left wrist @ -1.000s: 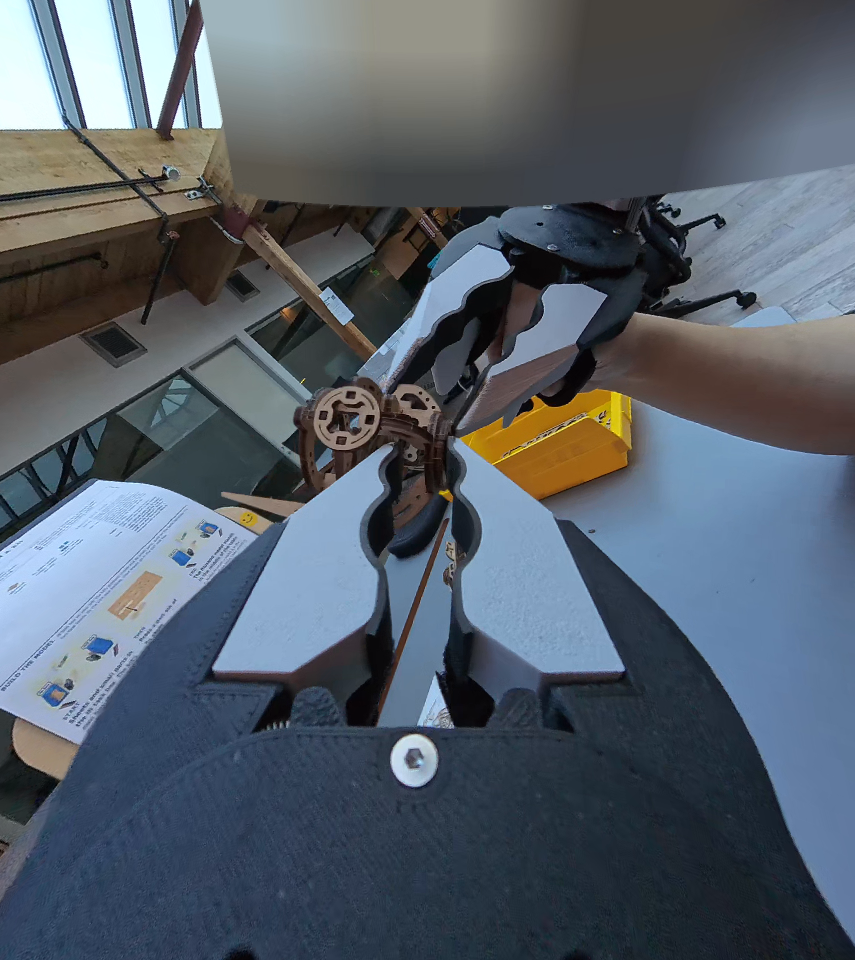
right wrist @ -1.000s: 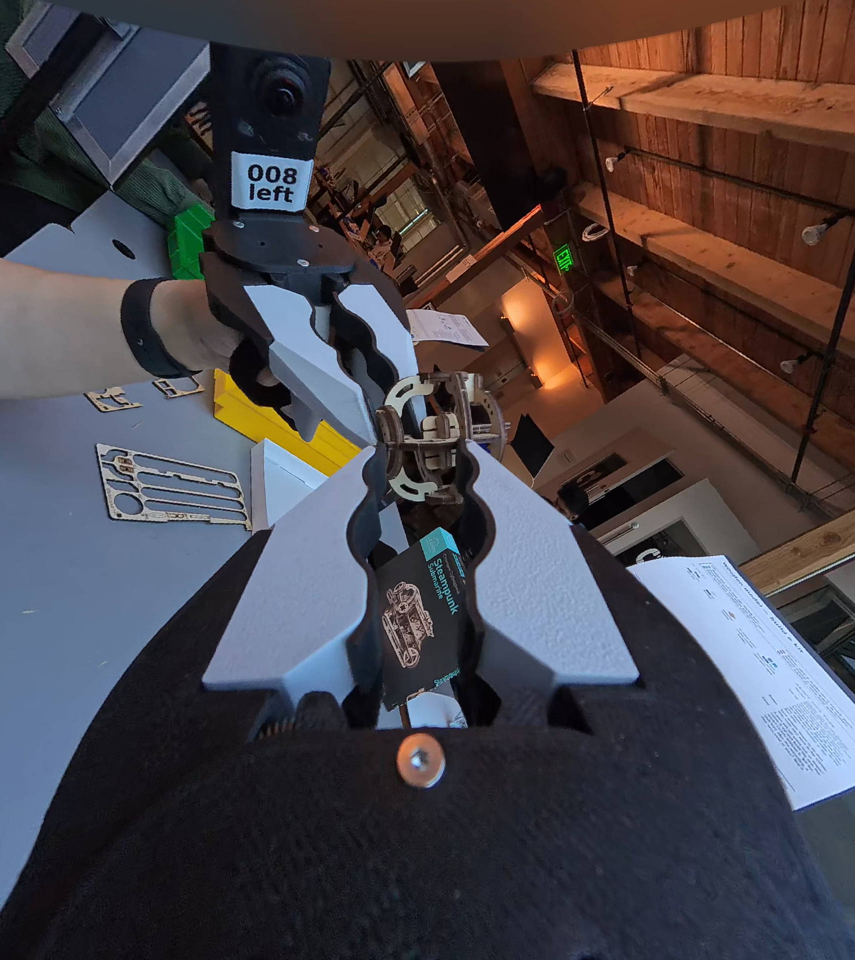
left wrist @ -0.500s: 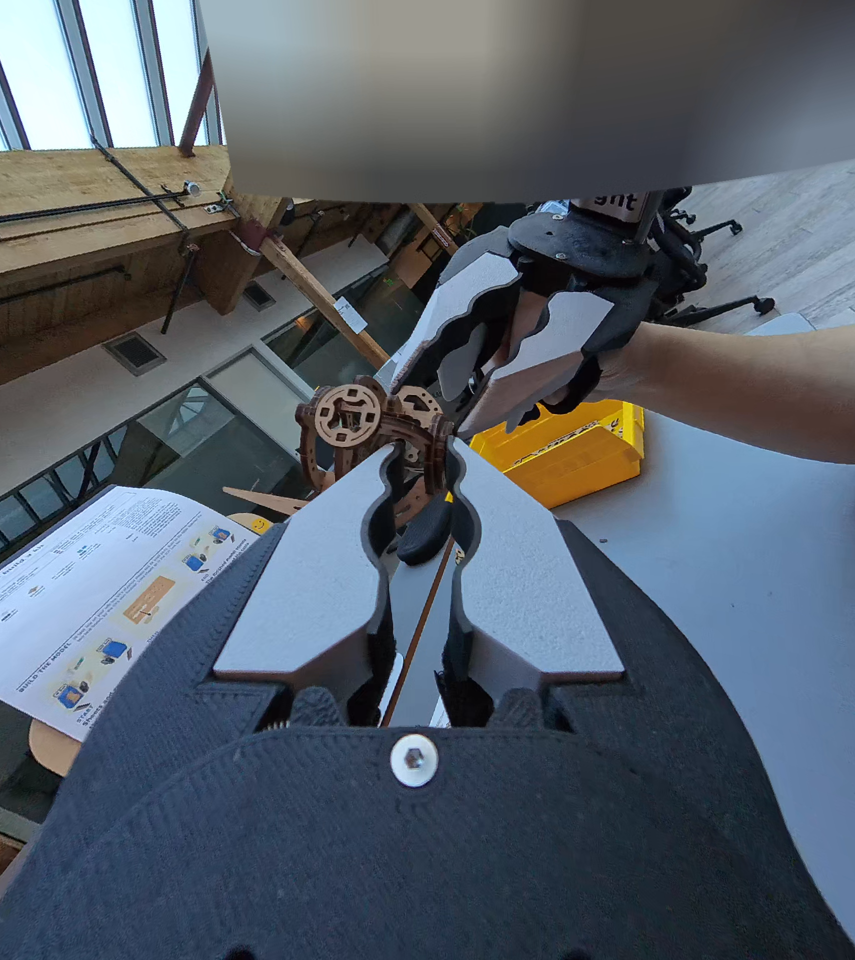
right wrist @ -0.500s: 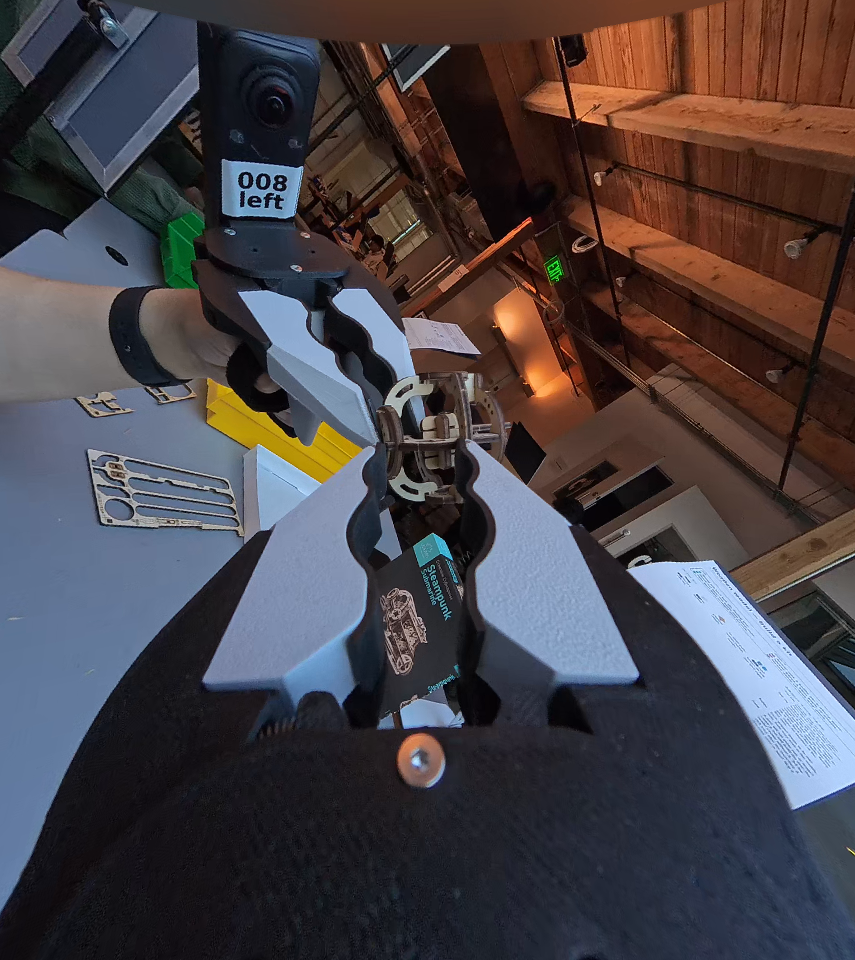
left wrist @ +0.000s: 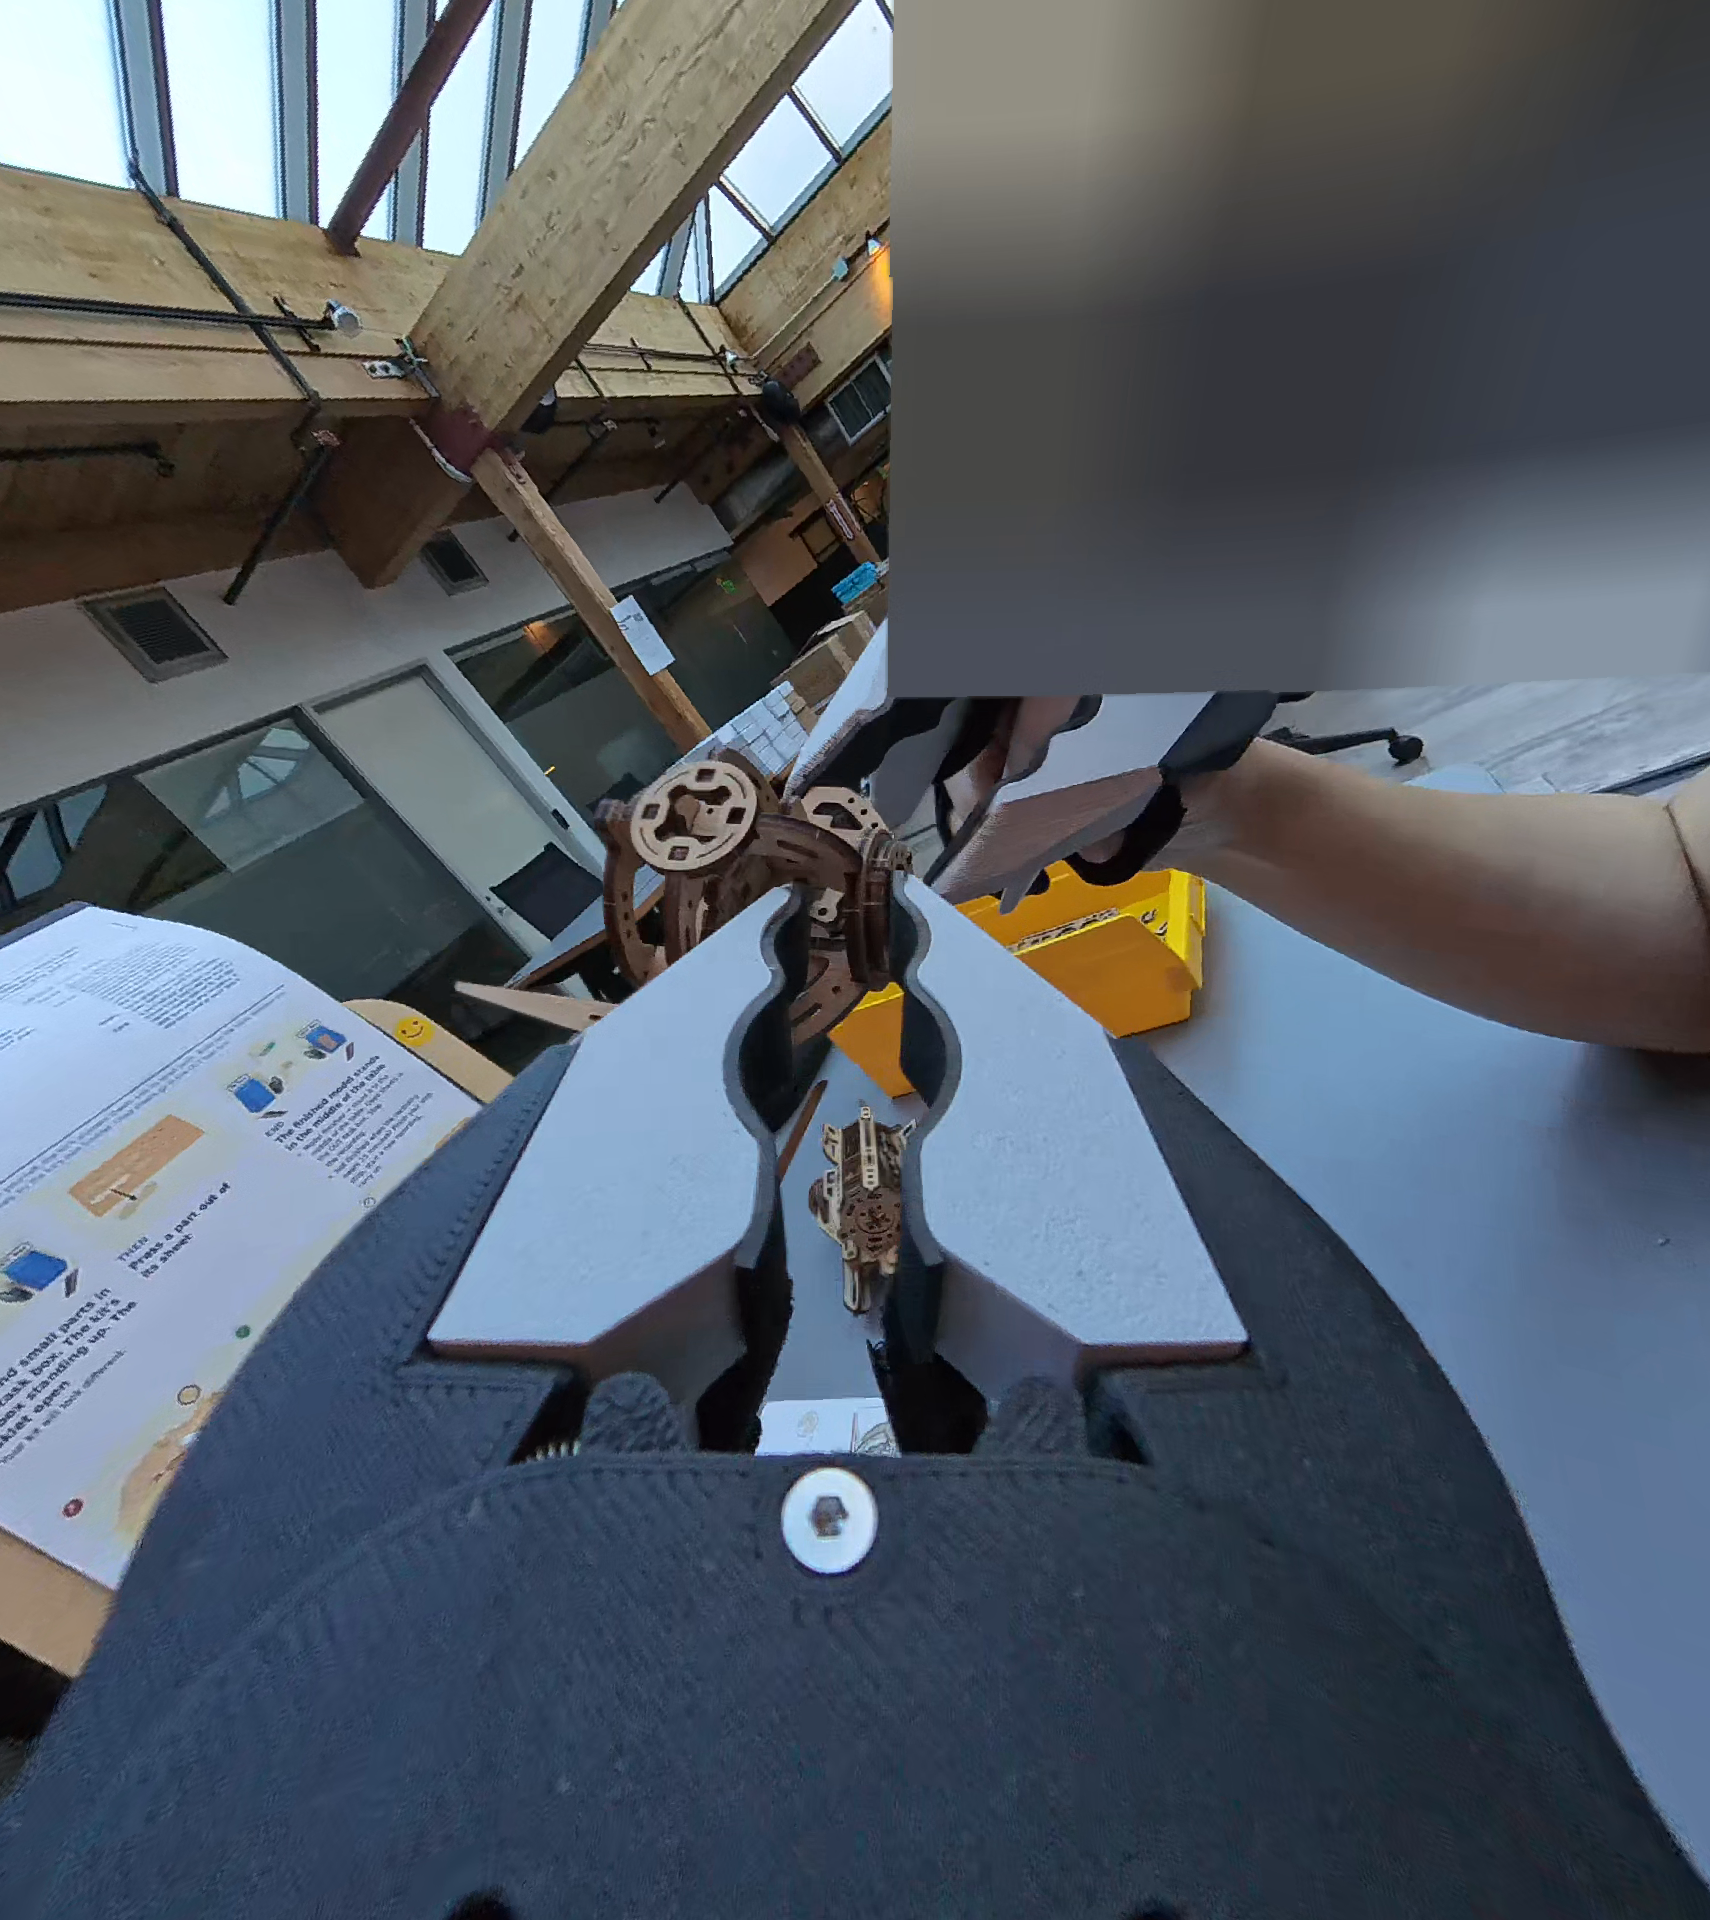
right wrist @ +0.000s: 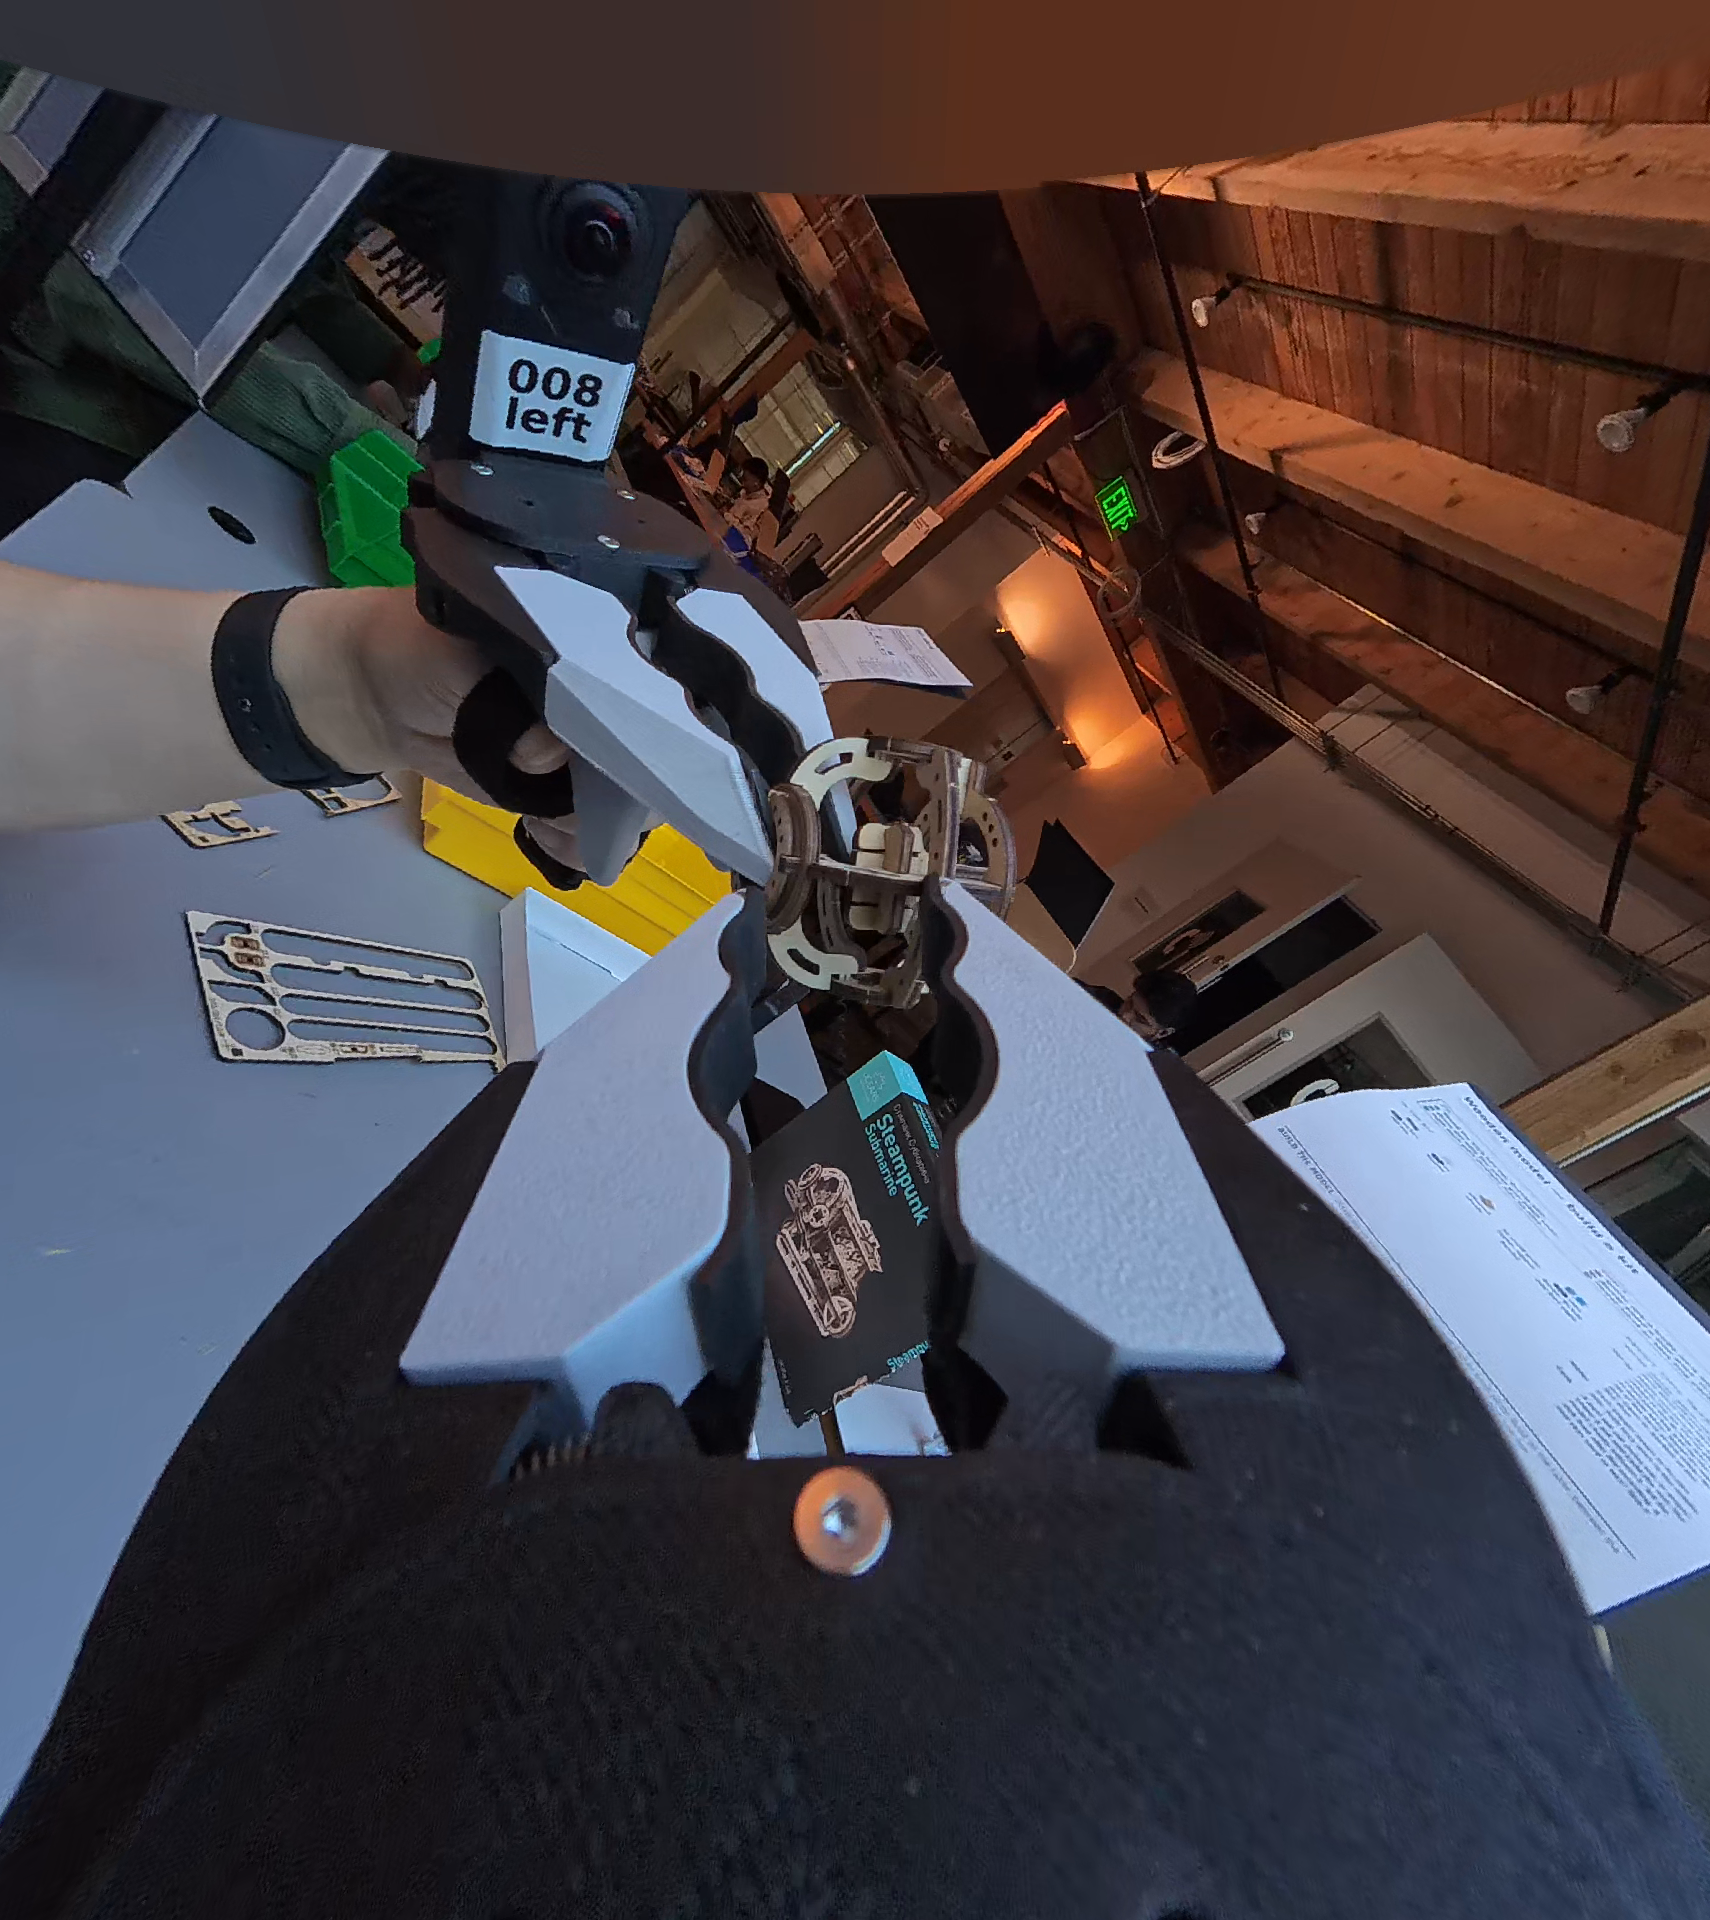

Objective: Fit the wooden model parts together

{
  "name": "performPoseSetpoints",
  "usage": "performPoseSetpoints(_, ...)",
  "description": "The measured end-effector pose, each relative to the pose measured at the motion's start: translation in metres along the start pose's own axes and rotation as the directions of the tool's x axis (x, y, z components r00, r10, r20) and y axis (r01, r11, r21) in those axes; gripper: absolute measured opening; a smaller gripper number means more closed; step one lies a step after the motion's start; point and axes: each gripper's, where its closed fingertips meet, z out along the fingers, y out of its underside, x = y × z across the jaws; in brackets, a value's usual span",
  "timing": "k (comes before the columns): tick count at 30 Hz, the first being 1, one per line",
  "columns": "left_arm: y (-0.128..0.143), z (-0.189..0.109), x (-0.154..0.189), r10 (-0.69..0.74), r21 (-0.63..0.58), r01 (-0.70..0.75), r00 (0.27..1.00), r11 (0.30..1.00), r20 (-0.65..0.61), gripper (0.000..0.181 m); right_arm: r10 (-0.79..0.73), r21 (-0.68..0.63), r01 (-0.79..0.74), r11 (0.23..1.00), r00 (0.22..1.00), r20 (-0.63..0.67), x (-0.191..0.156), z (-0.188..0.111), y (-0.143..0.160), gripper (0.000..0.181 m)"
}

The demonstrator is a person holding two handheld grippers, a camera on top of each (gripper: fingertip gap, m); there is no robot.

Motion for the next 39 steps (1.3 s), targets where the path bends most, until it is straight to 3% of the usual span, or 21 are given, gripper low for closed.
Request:
performPoseSetpoints(1,0.0,0.0,0.0,0.0,0.0,0.0,1.0,1.0,0.0,0.012,0.002,0.005,-0.002,1.0,1.0,0.001,0.0,0.0,0.0,0.027)
performPoseSetpoints(14,-0.001,0.0,-0.002,-0.04,0.011,0.04,0.999,0.999,-0.004,0.012,0.034,-0.001,-0.034,0.999,0.999,-0.008,0.002,0.0,-0.001,0.027)
performPoseSetpoints(19,0.005,0.001,-0.008,-0.153,-0.009,0.153,0.988,0.988,-0.011,0.012,0.174,-0.034,-0.174,0.984,0.985,0.011,0.006,0.003,0.01,0.027)
performPoseSetpoints(23,0.014,-0.001,-0.007,-0.213,-0.052,0.21,0.975,0.976,-0.059,0.017,0.37,-0.061,-0.366,0.929,0.926,0.072,0.004,0.006,0.017,0.026)
performPoseSetpoints(26,0.019,-0.003,-0.007,-0.188,-0.077,0.183,0.98,0.98,-0.058,0.016,0.465,-0.065,-0.461,0.885,0.88,0.093,0.006,0.005,0.02,0.021)
performPoseSetpoints(29,0.019,-0.002,-0.009,-0.186,-0.083,0.182,0.981,0.98,-0.046,0.015,0.469,-0.057,-0.465,0.883,0.878,0.102,0.006,0.005,0.022,0.02)
performPoseSetpoints(34,0.017,0.001,-0.025,-0.312,-0.002,0.312,0.95,0.95,0.013,0.014,0.457,0.027,-0.456,0.89,0.89,-0.017,0.028,0.001,0.018,0.021)
performPoseSetpoints(36,0.014,0.0,-0.033,-0.375,0.058,0.374,0.927,0.926,0.023,0.014,0.517,0.078,-0.513,0.855,0.855,-0.038,0.038,-0.005,0.016,0.023)
performPoseSetpoints(39,0.001,-0.004,-0.039,-0.426,0.176,0.422,0.904,0.889,-0.013,0.014,0.64,0.069,-0.642,0.764,0.767,0.045,0.035,-0.003,0.018,0.038)
